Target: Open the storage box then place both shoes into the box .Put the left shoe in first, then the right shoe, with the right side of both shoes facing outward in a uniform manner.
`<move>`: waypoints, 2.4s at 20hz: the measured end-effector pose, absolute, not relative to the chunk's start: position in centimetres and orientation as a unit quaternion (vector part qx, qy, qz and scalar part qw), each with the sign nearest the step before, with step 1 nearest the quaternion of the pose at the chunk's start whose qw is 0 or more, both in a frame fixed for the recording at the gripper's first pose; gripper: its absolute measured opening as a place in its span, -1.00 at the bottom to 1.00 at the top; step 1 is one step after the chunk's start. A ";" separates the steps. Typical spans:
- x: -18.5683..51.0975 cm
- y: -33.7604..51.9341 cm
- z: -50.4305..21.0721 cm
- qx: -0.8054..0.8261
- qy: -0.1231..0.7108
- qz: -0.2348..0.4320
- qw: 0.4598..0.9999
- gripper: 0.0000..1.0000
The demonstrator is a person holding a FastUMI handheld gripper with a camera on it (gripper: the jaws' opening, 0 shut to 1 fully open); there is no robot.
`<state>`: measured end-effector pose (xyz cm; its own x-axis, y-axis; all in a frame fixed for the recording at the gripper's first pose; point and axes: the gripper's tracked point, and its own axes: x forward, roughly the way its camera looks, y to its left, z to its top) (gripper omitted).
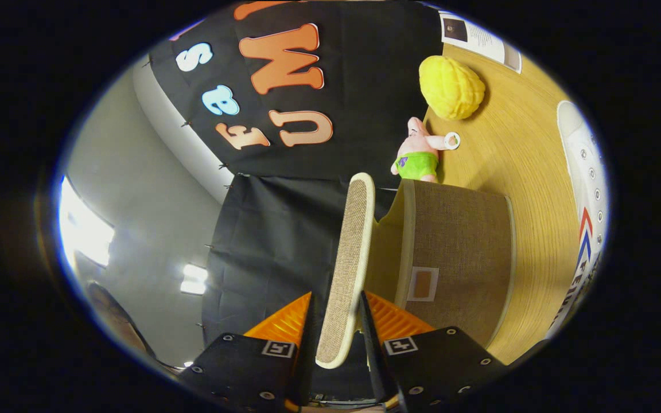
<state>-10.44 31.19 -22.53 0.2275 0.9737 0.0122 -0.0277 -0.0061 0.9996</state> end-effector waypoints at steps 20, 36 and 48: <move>-10.5 46.4 -11.2 0.440 0.405 0.480 0.642 -0.88; -9.6 50.0 -15.6 0.298 0.396 0.428 0.756 0.92; -3.7 34.1 -20.1 0.232 0.346 0.259 0.872 0.96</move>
<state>-3.67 34.08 -20.10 0.6273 0.6113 -0.4826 -0.2909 0.7587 0.5829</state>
